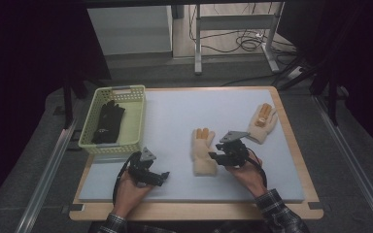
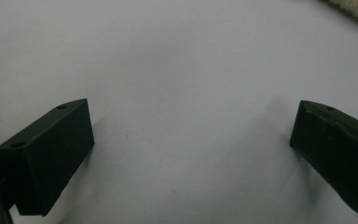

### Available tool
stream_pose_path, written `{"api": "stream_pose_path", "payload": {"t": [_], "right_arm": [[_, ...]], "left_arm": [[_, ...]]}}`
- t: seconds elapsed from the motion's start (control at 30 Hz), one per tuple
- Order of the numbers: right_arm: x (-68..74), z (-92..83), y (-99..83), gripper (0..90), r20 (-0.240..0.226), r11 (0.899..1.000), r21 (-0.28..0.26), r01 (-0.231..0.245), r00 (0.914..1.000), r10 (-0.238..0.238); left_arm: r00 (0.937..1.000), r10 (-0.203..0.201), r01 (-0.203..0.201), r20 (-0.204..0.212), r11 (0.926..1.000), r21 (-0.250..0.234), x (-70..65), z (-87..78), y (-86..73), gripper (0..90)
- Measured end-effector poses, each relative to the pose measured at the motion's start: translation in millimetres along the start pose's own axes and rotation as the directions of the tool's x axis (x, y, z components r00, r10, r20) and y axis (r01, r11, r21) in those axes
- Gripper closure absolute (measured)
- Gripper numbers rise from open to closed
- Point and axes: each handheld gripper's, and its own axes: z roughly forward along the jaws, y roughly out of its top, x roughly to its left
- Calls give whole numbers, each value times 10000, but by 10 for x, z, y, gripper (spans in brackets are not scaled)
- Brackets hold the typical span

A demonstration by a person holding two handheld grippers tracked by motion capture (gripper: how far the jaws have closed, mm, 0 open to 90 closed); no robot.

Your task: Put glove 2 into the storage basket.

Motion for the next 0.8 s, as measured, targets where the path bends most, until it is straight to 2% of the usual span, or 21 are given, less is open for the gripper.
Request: {"api": "stream_pose_path", "payload": {"t": [0.07, 0.13, 0.33, 0.37, 0.4, 0.43, 0.53, 0.67, 0.7, 0.73, 0.8], "right_arm": [[-25, -23, -95, 738, -204, 9999, 53, -140, 9997, 141], [-27, -15, -174, 766, -361, 9995, 164, -255, 9990, 260], [70, 56, -257, 767, -757, 9996, 252, -142, 9970, 161], [126, 80, -260, 760, -980, 9994, 344, 5, 9952, 29], [126, 80, -260, 760, -980, 9994, 344, 5, 9952, 29], [161, 73, -247, 720, -917, 9988, 361, 341, 9953, -306], [147, 32, -216, 690, -709, 9991, 187, 387, 9968, -373], [-1, -23, -133, 687, -374, 9999, -140, -64, 9993, 59], [-77, 4, -90, 691, -260, 9994, -189, -280, 9993, 275], [-77, 4, -90, 691, -260, 9994, -189, -280, 9993, 275], [-163, 117, -27, 692, -188, 9983, -190, -546, 9983, 543]], "left_arm": [[10000, 1, -1, 1, 10000, -1, 0, 0, 0, 0], [10000, 2, -2, -1, 10000, -1, 0, 0, 0, 0], [10000, 3, -3, -6, 10000, -9, -1, 0, 0, 0], [10000, 3, -3, -5, 10000, -11, -1, 0, -1, 1], [10000, 3, -3, -5, 10000, -11, -1, 0, -1, 0], [10000, -1, 1, -7, 10000, -30, -1, 1, -1, 1], [10000, 1, -1, -4, 10000, -7, -1, -1, -1, 1], [10000, 0, 0, -4, 10000, -3, 0, 0, 0, 1], [10000, -3, 3, -2, 10000, -4, 0, 0, 0, 0], [10000, -3, 3, -2, 10000, -4, 0, 0, 0, 0], [10000, -4, 4, -5, 10000, -7, 0, 0, -1, 0]]}}
